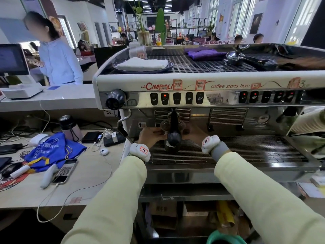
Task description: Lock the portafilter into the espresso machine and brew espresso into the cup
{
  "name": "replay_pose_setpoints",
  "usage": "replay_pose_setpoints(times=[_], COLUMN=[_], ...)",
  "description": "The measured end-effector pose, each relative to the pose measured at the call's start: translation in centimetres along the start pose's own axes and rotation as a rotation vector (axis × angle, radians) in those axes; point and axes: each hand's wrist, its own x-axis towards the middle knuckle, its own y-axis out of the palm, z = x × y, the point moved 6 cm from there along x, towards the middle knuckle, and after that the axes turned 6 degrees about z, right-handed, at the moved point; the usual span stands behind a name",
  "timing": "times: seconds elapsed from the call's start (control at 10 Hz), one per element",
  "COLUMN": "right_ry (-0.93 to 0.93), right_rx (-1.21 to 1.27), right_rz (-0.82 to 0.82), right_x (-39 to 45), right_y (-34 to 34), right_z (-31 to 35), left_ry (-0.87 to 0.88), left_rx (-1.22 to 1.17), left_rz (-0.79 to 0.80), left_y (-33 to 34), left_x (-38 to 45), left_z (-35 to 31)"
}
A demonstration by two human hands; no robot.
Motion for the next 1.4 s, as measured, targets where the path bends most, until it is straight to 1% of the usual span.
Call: replay_pose_setpoints(times=[0.2,0.3,0.4,0.5,0.6,0.7,0.8,0.9,1.0,1.1,1.2,1.3,1.4], right_ry=[-0.086,-0.08,-0.1,-0.116,-0.116,-0.117,-0.113,-0.132,-0.123,-0.06,0.022,-0.01,0.023], right_rx=[0.0,-0.004,-0.022,-0.042,-0.052,-0.051,-0.082,-0.06,0.018,0.098,0.184,0.064,0.031], right_rz=[-0.031,-0.038,-0.042,-0.069,-0.063,-0.058,-0.07,-0.062,-0.026,-0.027,-0.066,-0.082,-0.043], right_x=[-0.6,-0.6,-0.2,0.2,0.2,0.2,0.5,0.4,-0.2,-0.9,-1.3,-1.2,-0.4], right_y=[-0.1,-0.5,-0.3,-0.1,-0.2,-0.4,-0.4,-0.3,-0.7,-1.4,-2.0,-2.1,-1.7], right_z=[-0.1,0.0,0.3,0.5,0.4,0.4,0.4,0.6,-0.2,-1.7,-2.4,-1.9,-2.4], left_ry=[-0.015,-0.025,0.003,0.012,0.021,0.007,0.037,0.041,-0.045,-0.119,-0.105,-0.086,-0.073], left_rx=[-0.057,-0.056,-0.042,-0.066,-0.083,-0.14,-0.155,-0.11,-0.071,-0.129,-0.131,-0.134,-0.116], left_rz=[0.011,0.006,0.004,0.072,0.093,0.065,0.074,0.071,0.009,-0.076,-0.092,-0.083,-0.096], left_y=[-0.6,-0.6,-0.3,0.1,0.2,-0.1,0.1,0.0,-0.6,-1.5,-1.7,-1.6,-1.5], left_x=[0.6,0.5,0.8,0.8,0.9,1.2,1.6,1.2,0.9,0.2,0.3,0.0,0.0], left_z=[0.7,0.6,0.4,0.4,0.7,1.2,1.1,0.6,1.8,2.5,2.1,1.4,1.2])
